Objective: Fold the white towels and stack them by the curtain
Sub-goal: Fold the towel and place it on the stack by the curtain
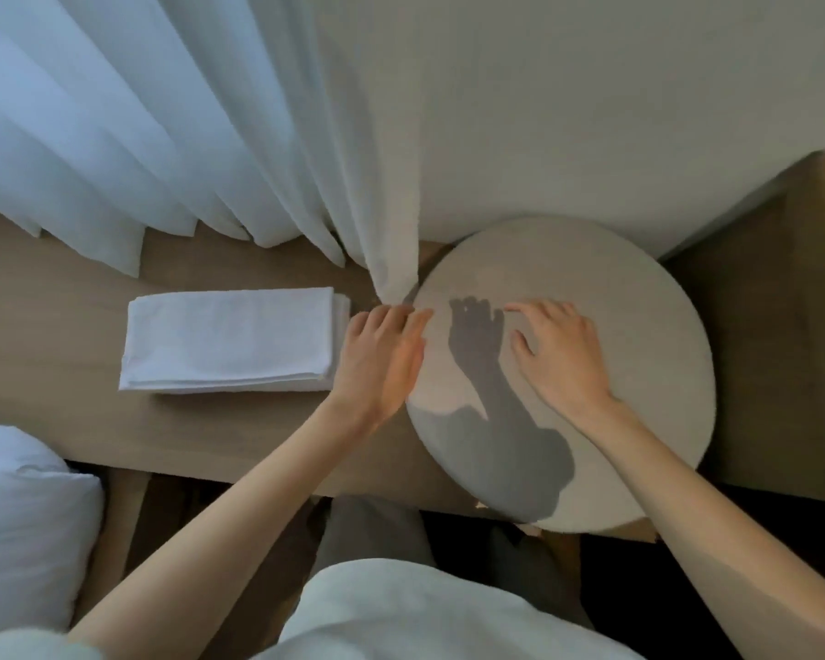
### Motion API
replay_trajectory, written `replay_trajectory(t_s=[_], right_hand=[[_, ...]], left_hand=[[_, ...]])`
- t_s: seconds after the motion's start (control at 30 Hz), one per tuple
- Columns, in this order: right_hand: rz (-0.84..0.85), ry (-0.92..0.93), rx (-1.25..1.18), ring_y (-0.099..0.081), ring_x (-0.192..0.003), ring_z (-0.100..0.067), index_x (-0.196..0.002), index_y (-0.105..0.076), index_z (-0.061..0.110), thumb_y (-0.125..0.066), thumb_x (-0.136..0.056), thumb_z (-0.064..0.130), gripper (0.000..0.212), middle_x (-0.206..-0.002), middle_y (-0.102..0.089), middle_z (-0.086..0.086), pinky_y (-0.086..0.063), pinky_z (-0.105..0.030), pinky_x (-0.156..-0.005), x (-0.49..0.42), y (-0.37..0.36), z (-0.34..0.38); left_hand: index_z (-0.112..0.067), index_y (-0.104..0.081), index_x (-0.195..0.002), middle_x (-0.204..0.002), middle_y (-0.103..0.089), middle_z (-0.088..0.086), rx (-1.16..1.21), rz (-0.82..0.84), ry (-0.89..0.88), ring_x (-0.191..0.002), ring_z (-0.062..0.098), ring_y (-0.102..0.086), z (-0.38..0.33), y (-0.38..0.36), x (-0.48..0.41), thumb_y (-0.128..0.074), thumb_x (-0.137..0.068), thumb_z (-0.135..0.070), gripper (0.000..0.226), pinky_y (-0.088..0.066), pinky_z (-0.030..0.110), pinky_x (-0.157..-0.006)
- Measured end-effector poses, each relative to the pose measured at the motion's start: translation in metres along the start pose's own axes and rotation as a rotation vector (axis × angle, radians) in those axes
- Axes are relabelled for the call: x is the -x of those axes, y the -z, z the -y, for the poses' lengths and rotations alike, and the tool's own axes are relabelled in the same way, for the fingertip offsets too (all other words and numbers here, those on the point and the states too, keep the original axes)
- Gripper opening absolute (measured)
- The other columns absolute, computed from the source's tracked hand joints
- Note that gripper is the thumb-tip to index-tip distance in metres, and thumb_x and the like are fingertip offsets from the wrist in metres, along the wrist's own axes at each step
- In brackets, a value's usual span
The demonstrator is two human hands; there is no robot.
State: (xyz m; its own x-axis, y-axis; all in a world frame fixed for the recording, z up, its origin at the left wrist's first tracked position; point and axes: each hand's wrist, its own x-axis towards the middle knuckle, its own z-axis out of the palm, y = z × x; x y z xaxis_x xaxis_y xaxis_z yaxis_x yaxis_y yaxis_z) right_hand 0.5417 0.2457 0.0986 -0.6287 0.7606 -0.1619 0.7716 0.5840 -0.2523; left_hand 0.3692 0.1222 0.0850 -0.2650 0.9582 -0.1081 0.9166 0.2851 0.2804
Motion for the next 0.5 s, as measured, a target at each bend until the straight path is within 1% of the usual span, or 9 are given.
replay_trajectory(t_s=[0.1, 0.23, 0.4, 0.5], right_hand=[[-0.061, -0.023, 0.013, -0.048, -0.117, -0.023, -0.126, -0.055, 0.023, -0.048, -0.096, 0.021, 0.032, -0.126, -0.058, -0.001, -0.034, -0.037, -0.095, 0.036, 0.031, -0.056], [-0.138, -0.068, -0.001, -0.046, -0.121, -0.02, -0.128, -0.054, 0.023, -0.047, -0.097, 0.023, 0.032, -0.128, -0.057, 0.002, -0.032, -0.036, -0.099, 0.09, 0.08, -0.142], [-0.203, -0.138, -0.034, -0.049, -0.113, -0.02, -0.125, -0.056, 0.024, -0.05, -0.096, 0.022, 0.03, -0.121, -0.059, 0.003, -0.039, -0.036, -0.09, 0.155, 0.14, -0.237], [-0.259, -0.212, -0.068, -0.051, -0.109, -0.022, -0.121, -0.058, 0.021, -0.053, -0.094, 0.018, 0.028, -0.118, -0.061, 0.001, -0.041, -0.035, -0.087, 0.188, 0.167, -0.276]], left_hand=[[-0.026, -0.032, -0.145, -0.146, -0.039, -0.004, -0.068, 0.012, -0.109, -0.132, 0.019, -0.037, -0.076, -0.006, -0.016, -0.03, -0.103, -0.034, 0.043, -0.025, 0.034, -0.107], [-0.026, -0.038, -0.142, -0.142, -0.044, -0.003, -0.05, -0.033, -0.192, -0.129, 0.02, -0.041, -0.19, -0.005, -0.037, -0.036, -0.101, -0.032, 0.042, -0.027, 0.033, -0.104], [-0.023, -0.044, -0.14, -0.137, -0.05, -0.001, 0.057, -0.099, -0.277, -0.123, 0.021, -0.045, -0.327, 0.006, -0.06, -0.04, -0.099, -0.027, 0.041, -0.027, 0.032, -0.1], [-0.02, -0.05, -0.135, -0.128, -0.057, 0.001, 0.113, -0.138, -0.386, -0.115, 0.022, -0.052, -0.393, 0.016, -0.065, -0.042, -0.097, -0.025, 0.039, -0.033, 0.033, -0.094]])
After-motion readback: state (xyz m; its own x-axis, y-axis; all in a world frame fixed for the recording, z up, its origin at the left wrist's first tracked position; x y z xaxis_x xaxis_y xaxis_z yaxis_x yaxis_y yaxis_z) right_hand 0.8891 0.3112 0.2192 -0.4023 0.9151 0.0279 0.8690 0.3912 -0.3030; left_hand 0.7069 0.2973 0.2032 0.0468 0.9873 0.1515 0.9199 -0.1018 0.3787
